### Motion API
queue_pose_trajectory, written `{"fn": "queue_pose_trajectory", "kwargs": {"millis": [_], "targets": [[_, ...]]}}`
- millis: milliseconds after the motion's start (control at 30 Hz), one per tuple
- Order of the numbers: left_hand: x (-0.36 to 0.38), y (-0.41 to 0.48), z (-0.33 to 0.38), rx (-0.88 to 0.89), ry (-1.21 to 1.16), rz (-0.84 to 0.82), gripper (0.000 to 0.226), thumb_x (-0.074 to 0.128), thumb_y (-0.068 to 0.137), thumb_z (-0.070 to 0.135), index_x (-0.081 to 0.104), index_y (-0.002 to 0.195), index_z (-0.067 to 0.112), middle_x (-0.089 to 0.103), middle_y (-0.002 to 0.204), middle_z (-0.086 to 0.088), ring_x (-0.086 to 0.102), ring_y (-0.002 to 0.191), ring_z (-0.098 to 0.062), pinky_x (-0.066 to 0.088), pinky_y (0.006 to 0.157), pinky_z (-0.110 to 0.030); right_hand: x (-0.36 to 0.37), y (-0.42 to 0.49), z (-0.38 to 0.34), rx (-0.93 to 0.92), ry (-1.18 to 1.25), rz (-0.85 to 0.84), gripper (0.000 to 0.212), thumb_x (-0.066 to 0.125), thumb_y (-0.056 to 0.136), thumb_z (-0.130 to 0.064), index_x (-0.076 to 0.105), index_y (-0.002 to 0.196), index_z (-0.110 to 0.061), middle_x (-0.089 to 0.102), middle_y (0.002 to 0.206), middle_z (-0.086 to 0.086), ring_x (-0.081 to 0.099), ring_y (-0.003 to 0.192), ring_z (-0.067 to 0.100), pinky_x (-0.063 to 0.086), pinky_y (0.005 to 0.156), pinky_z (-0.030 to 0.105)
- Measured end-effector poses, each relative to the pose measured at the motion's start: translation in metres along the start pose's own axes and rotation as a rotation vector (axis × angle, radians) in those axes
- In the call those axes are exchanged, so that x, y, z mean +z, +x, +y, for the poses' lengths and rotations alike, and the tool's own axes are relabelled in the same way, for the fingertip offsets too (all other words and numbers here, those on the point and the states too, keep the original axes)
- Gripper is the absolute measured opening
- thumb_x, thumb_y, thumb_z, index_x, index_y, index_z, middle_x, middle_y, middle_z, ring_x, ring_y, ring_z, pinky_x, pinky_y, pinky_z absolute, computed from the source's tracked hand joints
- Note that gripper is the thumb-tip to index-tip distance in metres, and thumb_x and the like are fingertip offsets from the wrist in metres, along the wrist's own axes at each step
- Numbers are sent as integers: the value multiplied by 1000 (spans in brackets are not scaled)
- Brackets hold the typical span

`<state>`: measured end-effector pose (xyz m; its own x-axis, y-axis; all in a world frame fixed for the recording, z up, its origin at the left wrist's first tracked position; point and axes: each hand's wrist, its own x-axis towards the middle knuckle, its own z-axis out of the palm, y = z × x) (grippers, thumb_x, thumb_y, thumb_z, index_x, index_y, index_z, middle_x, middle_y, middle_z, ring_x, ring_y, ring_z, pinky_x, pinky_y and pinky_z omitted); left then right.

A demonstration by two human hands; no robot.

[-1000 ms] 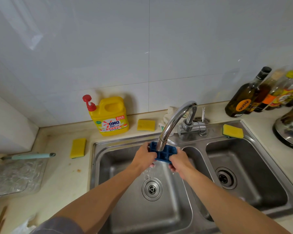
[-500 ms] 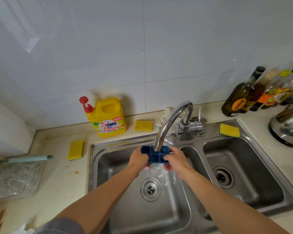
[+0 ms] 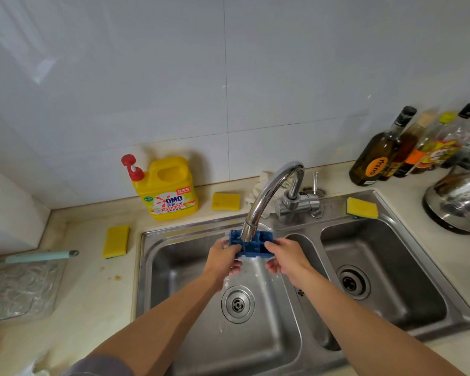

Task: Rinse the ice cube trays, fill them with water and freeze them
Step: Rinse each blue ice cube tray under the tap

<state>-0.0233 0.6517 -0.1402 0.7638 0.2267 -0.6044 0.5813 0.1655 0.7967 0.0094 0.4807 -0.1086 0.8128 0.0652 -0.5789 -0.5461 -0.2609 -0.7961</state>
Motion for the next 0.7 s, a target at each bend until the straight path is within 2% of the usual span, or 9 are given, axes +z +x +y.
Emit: {"fn": "queue_pose_trajectory", "kwargs": {"millis": [67, 233, 333, 400, 500, 600, 700], "targets": [[-1, 0, 1, 25, 25, 39, 21, 60, 99, 22, 56, 117, 11, 67, 84, -7, 58, 58, -14, 51, 55, -28, 7, 1, 6, 63, -19, -31, 17, 55, 102, -6, 63, 116, -2, 69, 90, 20, 63, 59, 23, 55, 59, 34], [-15, 0, 2, 108, -2, 175, 19, 56, 103, 26, 62, 116, 13, 71, 97, -7, 65, 72, -18, 53, 65, -31, 26, 3, 5, -3, 25, -101, 16, 59, 101, -10, 59, 116, -15, 72, 100, 17, 69, 62, 23, 56, 56, 31], [-16, -5, 3, 207, 100, 127, 18, 57, 102, 24, 60, 120, 22, 72, 101, -2, 71, 80, -17, 56, 64, -27, 22, 7, 6, 49, 85, -111, 18, 56, 101, -6, 59, 117, -13, 71, 103, 20, 68, 66, 26, 57, 57, 32], [-11, -8, 2, 236, 144, 67, 20, 57, 102, 22, 56, 121, 27, 72, 101, -2, 72, 81, -16, 56, 63, -24, 19, 9, 7, 103, 136, -101, 16, 55, 103, -11, 59, 119, -10, 69, 105, 21, 68, 68, 28, 57, 58, 34], [-11, -7, 2, 162, 72, 46, 18, 53, 105, 21, 59, 122, 20, 73, 100, -8, 70, 77, -17, 55, 63, -25, 21, 9, 4, 129, 197, -65, 20, 55, 105, -29, 60, 114, -12, 70, 106, 21, 66, 62, 26, 59, 59, 35], [-15, -7, -1, 19, 14, -40, 19, 48, 107, 24, 63, 117, 17, 73, 100, -10, 72, 84, -22, 60, 66, -29, 20, 7, 0, 135, 211, -11, 32, 57, 102, -44, 66, 106, -13, 72, 93, 17, 64, 61, 24, 59, 59, 34], [-12, -10, -7, -45, 12, -136, 22, 43, 109, 27, 63, 115, 20, 72, 103, -10, 73, 86, -21, 61, 68, -29, 15, 4, -6, 123, 186, 30, 42, 59, 99, -53, 70, 102, -14, 72, 85, 15, 63, 58, 22, 57, 55, 31]]}}
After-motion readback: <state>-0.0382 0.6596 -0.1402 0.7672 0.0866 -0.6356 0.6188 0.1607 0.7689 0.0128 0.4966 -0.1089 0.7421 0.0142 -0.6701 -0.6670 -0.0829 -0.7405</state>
